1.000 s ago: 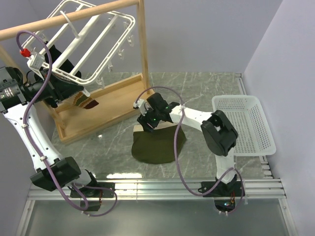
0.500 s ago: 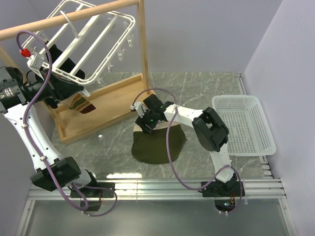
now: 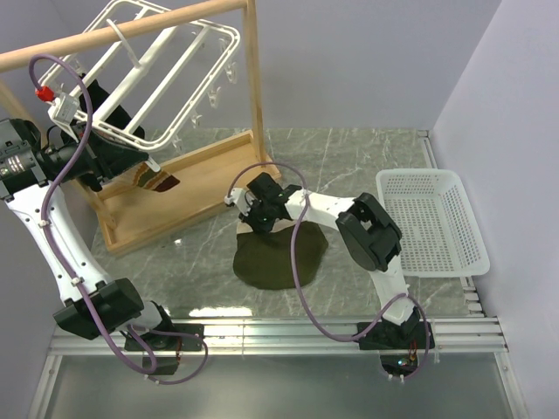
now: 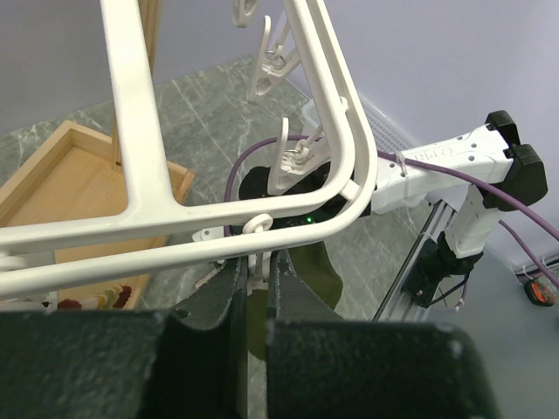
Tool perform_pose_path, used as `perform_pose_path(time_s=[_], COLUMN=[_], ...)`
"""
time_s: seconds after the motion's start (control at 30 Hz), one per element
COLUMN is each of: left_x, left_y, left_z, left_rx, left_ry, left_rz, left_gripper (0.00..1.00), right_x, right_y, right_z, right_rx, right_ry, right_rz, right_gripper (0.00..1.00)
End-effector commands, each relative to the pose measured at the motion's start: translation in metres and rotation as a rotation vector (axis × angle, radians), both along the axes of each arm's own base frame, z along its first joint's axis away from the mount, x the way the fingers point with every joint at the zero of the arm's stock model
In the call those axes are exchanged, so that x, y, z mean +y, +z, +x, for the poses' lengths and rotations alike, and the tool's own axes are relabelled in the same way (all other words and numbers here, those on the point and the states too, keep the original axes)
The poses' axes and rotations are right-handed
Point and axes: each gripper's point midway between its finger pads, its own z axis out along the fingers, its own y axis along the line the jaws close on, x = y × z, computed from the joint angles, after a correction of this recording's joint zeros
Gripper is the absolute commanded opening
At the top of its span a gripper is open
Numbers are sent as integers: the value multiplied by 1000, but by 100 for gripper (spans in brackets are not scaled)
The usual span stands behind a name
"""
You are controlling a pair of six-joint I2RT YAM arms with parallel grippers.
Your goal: Clip the underwear to the hanger
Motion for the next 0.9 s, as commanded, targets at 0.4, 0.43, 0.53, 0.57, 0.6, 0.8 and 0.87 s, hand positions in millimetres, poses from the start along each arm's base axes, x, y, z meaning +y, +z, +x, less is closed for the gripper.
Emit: perform_pose_path(time_s=[0.4,0.43,0.53,0.57,0.6,0.8,0.87], left_x=[-19,-19,-19,-19,-19,-18,-18], left_y=[26,26,24,24,24,22,20], left_z=[-23,-23,-23,-24,-24,-22,-22], left_rx=[-97,-98,-94,-97,-96,-91,-86], left_ry=[-125,-125,-124,-124,-124,-122,-122], left_rz=[-119,-118,-121,-119,-120,-122,-127], left_gripper=[1,1,1,1,1,1,1], right_x=[46,50,59,60,63,76,80], right_y=[124,132,161,168,182,238,250], right_z=[-18,-21,-27,-28,-29,-33,-32], right_rx=[-278,-308,-411,-439,-479,-628,-656], right_ry=[129,140,153,152,152,136,135], right_rz=[232,244,299,313,348,443,452], right_gripper=[0,0,0,0,0,0,0])
